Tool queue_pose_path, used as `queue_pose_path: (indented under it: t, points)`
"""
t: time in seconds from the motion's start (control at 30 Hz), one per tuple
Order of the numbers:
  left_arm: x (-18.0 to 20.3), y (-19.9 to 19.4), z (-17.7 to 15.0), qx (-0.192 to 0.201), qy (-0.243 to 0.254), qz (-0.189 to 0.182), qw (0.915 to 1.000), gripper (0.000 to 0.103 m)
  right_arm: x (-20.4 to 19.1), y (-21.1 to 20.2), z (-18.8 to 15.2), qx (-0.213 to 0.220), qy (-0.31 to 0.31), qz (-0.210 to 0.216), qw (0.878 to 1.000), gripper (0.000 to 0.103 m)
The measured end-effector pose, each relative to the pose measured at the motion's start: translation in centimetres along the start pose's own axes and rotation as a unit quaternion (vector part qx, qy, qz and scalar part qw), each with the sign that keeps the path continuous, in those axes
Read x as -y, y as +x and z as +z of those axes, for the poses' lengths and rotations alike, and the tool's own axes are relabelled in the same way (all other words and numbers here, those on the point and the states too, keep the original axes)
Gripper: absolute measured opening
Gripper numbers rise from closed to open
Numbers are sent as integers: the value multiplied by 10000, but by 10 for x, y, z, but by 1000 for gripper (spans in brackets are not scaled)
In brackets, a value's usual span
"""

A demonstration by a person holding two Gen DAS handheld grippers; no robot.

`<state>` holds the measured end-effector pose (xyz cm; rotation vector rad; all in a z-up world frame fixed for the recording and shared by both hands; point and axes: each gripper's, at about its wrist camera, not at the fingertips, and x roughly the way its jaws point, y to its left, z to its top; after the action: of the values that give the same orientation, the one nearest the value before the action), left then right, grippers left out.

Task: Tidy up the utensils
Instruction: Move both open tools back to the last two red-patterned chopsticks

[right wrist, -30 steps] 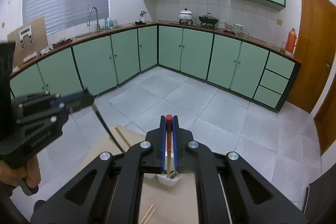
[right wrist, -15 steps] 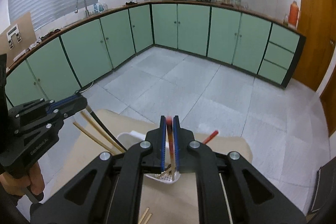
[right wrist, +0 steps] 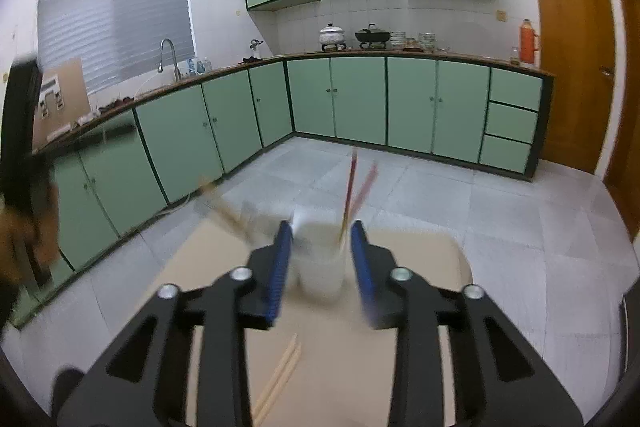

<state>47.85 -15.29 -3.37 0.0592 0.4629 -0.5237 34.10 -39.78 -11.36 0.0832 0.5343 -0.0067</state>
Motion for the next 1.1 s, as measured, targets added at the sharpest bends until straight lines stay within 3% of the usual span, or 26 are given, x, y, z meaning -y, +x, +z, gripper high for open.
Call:
queue_pose_path:
  t: [0.03, 0.13, 0.23, 0.33, 0.43, 0.6, 0.7, 0.8, 1.1]
  points:
    - [0, -9, -11, -6, -5, 16, 10000, 54, -4, -5, -20, -48, -5, -33, 10000, 36]
    - [4, -36, -56, -20, 94, 134, 9999, 57, -33, -15, -122, -350, -76, -170, 9992, 36]
    - [8, -61, -108, -6, 46, 267, 9996, 71, -60, -15, -196, -706, -75, -195, 9973, 36]
    - [10, -79, -153, -63, -62, 325, 9994, 71, -84, -10, -240, -1041, 27, -5, 9946, 36]
    - [8, -85, -186, -233, -228, 396, 9987, 71, -107, -9, -259, -1068, -111, 120, 9941, 36]
    - [0, -89, -218, -450, -594, 461, 9962, 71, -123, 2, -257, -1135, -330, 108, 9929, 36]
    - [-2, -89, -230, -489, -715, 475, 9951, 71, -120, 7, -253, -1135, -289, 91, 9931, 29]
    - [5, -87, -241, -532, -667, 448, 9953, 71, -108, 9, -249, -1169, -205, 43, 9929, 7]
    - [67, -66, -276, -793, -444, 107, 9958, 69, -44, -3, -253, -1140, 243, -474, 9920, 6]
